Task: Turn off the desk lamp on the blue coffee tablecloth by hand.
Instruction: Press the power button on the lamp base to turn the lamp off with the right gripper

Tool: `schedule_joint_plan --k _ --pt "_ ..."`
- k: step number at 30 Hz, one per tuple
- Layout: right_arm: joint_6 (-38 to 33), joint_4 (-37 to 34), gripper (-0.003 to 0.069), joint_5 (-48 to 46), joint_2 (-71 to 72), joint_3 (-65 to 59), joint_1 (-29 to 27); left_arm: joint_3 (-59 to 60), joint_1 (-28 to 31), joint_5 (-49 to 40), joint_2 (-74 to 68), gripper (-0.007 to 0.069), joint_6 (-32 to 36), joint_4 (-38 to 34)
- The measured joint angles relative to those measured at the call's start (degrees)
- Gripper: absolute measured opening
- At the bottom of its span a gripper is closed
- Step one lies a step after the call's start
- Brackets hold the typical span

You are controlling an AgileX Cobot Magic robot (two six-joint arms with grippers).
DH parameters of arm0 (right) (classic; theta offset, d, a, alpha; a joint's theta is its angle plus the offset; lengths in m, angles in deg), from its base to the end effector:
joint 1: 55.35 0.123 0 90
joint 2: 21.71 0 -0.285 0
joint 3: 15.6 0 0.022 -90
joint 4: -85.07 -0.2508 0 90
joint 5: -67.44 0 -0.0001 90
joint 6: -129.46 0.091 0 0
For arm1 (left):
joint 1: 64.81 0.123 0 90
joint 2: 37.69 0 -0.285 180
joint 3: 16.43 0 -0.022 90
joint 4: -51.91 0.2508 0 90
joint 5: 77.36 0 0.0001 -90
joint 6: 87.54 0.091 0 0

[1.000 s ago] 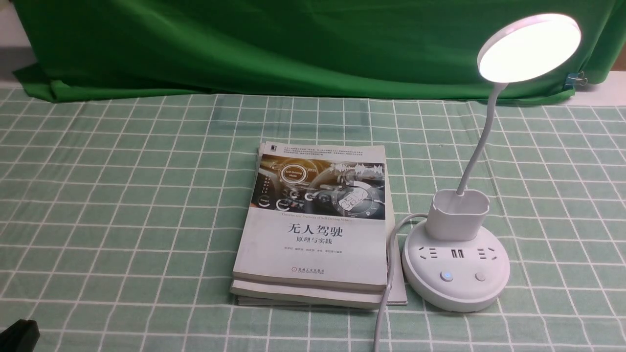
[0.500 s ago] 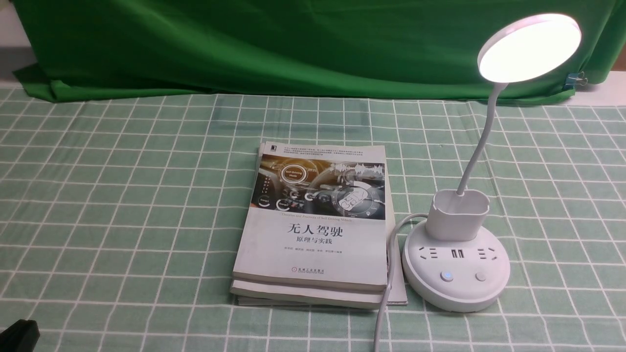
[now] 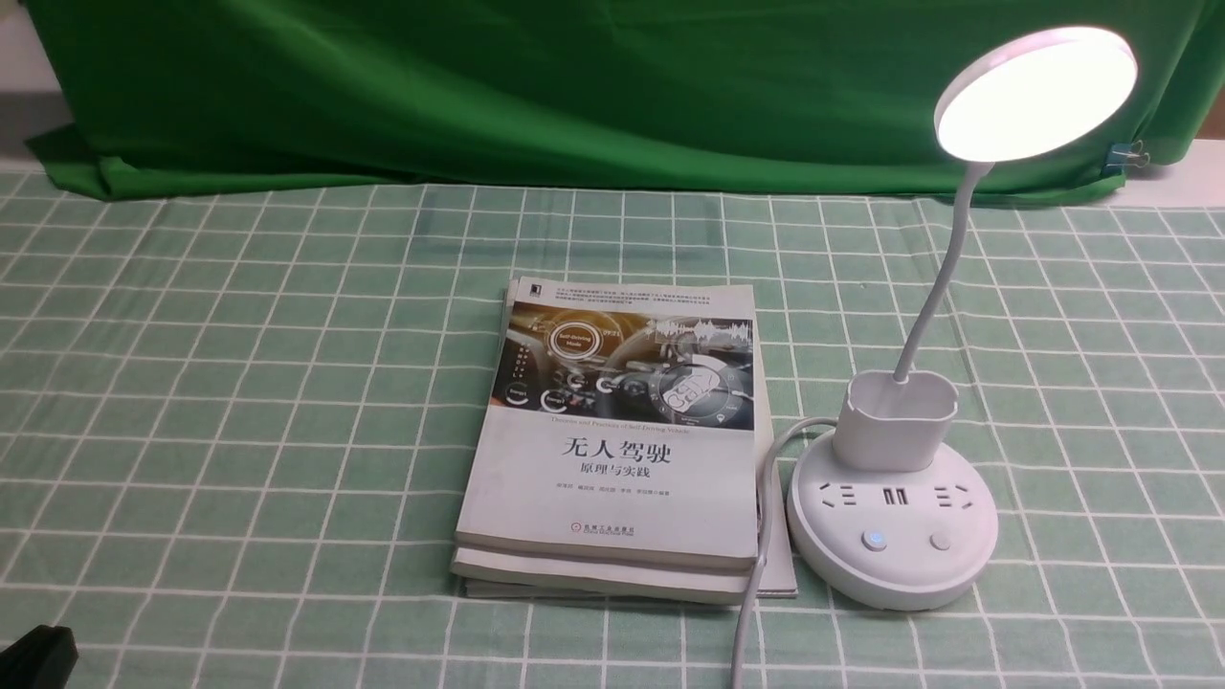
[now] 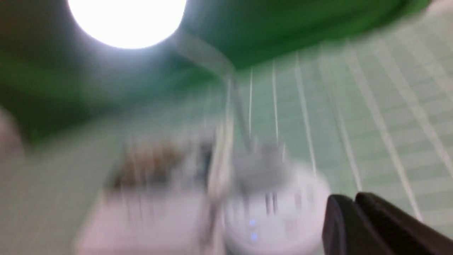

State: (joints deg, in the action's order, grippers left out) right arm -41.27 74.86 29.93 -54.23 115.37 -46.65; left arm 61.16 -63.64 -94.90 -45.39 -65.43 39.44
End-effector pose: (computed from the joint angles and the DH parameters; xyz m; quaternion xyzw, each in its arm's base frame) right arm 0.0814 0.0224 0.2914 0.0376 0.8583 0.1604 0.4860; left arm 0.0545 -0.0048 0.1840 0.0817 0.7751 0.0368 0.6254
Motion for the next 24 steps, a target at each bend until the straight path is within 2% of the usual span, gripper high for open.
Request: schedule_joint_plan --k 3,7,10,16,24 --pt "-2.99 1.21 0.0045 -8.7 -10.34 6.58 1.46 0.0 0.0 0.0 0.0 0.0 0.0 0.0" --pt "-5.48 2.32 0.0047 -13.67 -25.15 12.84 1.58 0.0 0.0 0.0 0.0 0.0 0.0 0.0" --pt "-6.77 2.26 0.0047 -14.18 -34.31 15.63 2.17 0.0 0.0 0.0 0.0 0.0 0.0 0.0" --pt "-7.53 2.46 0.0047 -13.99 -52.81 20.66 7.46 0.0 0.0 0.0 0.0 0.0 0.0 0.0" --pt "-7.34 3.0 0.0047 -10.19 -64.02 25.35 10.52 0.0 0.0 0.0 0.0 0.0 0.0 0.0"
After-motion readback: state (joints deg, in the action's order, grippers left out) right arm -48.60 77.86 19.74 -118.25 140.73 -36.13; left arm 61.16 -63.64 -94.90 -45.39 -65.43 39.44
